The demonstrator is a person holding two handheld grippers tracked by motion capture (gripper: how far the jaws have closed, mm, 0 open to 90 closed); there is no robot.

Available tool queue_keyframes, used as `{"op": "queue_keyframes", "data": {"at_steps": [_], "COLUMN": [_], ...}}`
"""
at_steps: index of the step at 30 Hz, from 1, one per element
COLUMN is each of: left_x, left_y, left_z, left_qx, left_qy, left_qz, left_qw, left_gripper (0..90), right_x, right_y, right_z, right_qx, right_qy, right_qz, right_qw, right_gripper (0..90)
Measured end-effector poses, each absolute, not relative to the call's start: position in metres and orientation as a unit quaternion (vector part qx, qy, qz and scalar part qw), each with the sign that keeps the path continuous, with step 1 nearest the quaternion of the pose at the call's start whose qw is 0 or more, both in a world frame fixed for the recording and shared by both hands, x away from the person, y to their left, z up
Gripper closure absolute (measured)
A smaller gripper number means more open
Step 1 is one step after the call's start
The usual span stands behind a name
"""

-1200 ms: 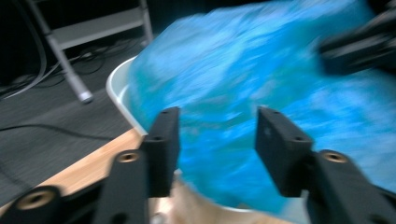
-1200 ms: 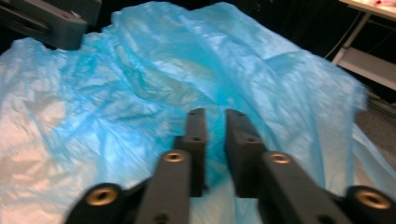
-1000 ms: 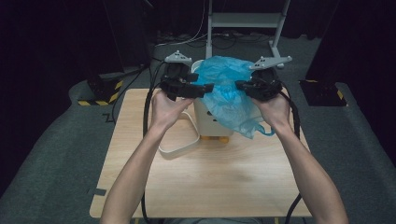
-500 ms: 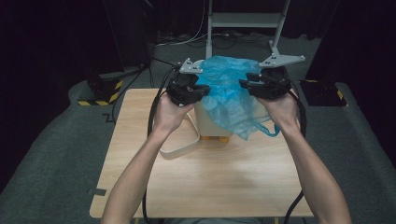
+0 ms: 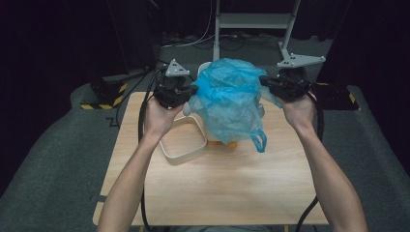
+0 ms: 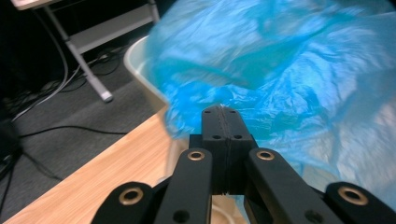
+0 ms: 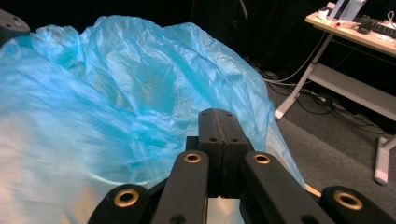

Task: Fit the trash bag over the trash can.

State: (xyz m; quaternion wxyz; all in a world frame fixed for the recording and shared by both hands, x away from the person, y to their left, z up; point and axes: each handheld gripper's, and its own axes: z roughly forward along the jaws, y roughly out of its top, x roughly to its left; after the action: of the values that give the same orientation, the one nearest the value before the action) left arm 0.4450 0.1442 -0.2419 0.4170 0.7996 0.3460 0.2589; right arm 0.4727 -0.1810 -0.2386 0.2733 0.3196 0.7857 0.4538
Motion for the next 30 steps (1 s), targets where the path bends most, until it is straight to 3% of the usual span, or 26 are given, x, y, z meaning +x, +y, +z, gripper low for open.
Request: {"op": "queue_keyframes", "data": {"at_steps": [10, 16, 20, 26, 30], "left_x": [0.479, 0.465, 0.448, 0.439, 0.444], "left_y": [0.153, 0.163, 0.161, 0.138, 0.129], "left_z": [-0.258, -0.251, -0.241, -0.236, -0.241], "left_qx": [0.783, 0.747, 0.751, 0.781, 0.791], "left_qy": [0.389, 0.404, 0.383, 0.348, 0.349], "left_qz": [0.252, 0.252, 0.246, 0.249, 0.251], "left_qw": [0.414, 0.464, 0.479, 0.454, 0.436], "left_gripper": [86.9, 53.2, 43.0, 40.4, 49.8], "right_x": [0.49, 0.485, 0.477, 0.464, 0.451], "right_y": [-0.172, -0.176, -0.177, -0.181, -0.185], "right_z": [-0.249, -0.246, -0.242, -0.236, -0.234], "right_qx": [0.336, 0.331, 0.328, 0.322, 0.311], "right_qy": [0.787, 0.783, 0.779, 0.774, 0.775], "right_qz": [0.447, 0.459, 0.466, 0.475, 0.479], "right_qw": [0.259, 0.259, 0.261, 0.268, 0.271], "right_gripper": [90.0, 89.4, 82.8, 77.0, 77.0]}}
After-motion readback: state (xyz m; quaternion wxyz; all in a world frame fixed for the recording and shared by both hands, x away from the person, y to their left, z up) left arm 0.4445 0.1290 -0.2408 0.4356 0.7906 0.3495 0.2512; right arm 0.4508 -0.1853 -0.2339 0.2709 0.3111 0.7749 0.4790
